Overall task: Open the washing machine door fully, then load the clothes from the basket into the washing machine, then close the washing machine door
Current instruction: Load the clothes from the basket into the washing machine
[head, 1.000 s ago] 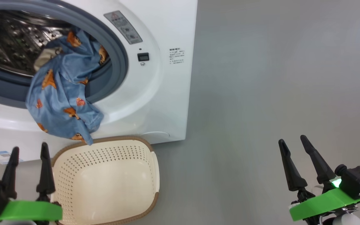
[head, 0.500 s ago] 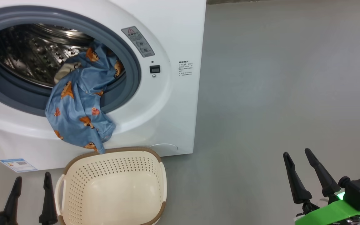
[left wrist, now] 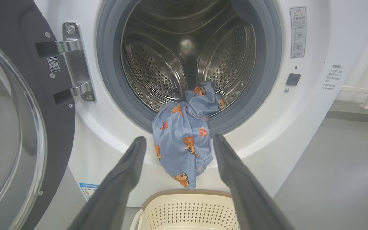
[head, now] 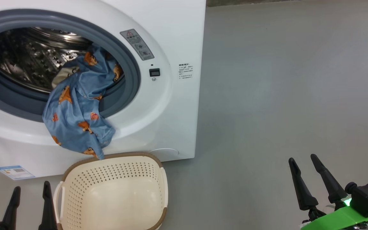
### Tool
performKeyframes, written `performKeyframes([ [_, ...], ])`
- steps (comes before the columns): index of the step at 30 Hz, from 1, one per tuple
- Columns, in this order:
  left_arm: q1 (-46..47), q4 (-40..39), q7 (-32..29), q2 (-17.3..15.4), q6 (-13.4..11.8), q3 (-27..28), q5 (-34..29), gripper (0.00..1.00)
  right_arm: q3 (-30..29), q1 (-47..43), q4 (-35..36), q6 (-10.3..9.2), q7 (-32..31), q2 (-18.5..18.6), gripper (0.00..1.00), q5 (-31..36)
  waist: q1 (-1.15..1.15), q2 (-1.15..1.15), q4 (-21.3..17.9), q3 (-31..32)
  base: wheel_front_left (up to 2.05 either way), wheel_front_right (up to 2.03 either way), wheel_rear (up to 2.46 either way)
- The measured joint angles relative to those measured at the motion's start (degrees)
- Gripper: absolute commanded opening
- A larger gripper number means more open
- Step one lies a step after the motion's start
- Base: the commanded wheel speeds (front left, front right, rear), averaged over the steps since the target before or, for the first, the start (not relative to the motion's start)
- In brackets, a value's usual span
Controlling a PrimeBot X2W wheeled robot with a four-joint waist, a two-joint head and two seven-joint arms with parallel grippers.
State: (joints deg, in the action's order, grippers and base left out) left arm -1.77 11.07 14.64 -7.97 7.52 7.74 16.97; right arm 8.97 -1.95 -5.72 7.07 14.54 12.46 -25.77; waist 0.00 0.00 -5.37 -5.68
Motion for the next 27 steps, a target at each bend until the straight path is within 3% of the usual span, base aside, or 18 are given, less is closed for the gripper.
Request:
performKeyframes([
  [12,1.31,3.48,0.0,-0.7,0.0,-0.08,1.36,1.0,-0.02,0.16,0.76,0.0,0.0,-0.22,1.0,0.0,0.0,0.0,-0.91,-2.74,0.0,0.0,0.0],
  [27,16.89,18.14,0.0,-5.99,0.0,-4.36,9.47,1.0,0.25,4.89,1.74,0.0,0.0,-2.59,1.0,0.64,0.01,0.0,-1.6,-11.11,0.0,0.0,0.0],
])
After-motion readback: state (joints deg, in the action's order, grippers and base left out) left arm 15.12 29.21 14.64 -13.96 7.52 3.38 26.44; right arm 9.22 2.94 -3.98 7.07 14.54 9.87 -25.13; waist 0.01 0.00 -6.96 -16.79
